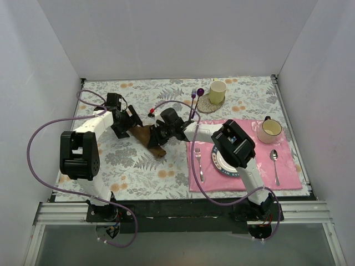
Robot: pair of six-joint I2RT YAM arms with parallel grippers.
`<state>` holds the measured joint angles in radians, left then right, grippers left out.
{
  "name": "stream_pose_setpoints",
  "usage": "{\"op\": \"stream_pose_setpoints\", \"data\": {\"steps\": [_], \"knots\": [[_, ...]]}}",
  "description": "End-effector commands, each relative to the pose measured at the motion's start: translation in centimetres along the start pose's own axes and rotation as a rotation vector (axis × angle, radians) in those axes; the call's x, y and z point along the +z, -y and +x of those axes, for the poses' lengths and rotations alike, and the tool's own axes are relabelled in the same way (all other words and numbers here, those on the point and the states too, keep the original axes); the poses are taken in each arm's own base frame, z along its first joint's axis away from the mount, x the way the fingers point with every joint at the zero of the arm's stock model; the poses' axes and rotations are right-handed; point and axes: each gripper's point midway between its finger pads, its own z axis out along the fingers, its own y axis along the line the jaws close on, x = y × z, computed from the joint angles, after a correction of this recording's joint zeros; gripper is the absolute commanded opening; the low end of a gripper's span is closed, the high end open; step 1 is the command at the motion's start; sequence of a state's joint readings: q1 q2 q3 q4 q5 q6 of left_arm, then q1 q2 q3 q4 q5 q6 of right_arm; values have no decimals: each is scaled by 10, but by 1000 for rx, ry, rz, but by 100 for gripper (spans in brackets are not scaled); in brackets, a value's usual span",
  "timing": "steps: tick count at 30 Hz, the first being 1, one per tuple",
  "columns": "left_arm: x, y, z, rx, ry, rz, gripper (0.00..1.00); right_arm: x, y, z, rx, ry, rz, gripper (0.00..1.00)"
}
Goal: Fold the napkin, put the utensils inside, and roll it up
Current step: Roll the napkin with the utensil
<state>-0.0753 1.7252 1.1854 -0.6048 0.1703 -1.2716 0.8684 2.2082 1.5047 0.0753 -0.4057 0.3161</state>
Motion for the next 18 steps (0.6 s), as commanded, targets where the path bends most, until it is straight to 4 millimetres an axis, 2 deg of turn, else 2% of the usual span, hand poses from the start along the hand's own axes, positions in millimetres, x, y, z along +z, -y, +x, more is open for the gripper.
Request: {"op": "stream_pose_setpoints", "data": {"steps": [1, 6, 7, 12, 16, 18], "knots": [[-7, 1, 6, 13, -3, 29, 84, -2, -3, 25, 244, -72, -171, 21], [7, -1, 18, 49, -29, -6, 84, -7, 0, 26, 379, -72, -297, 24], [11, -2, 18, 57, -20, -23, 84, -9, 0, 27, 436, -74, -319, 24], [29, 0, 10, 58, -3, -49, 84, -12, -2, 29, 472, -59, -389, 25], [40, -19, 6, 64, 13, -143, 74, -16, -1, 28, 474, -56, -396, 29], [41, -30, 2, 75, 38, -194, 66, -16, 5, 32, 459, -67, -370, 33]]}}
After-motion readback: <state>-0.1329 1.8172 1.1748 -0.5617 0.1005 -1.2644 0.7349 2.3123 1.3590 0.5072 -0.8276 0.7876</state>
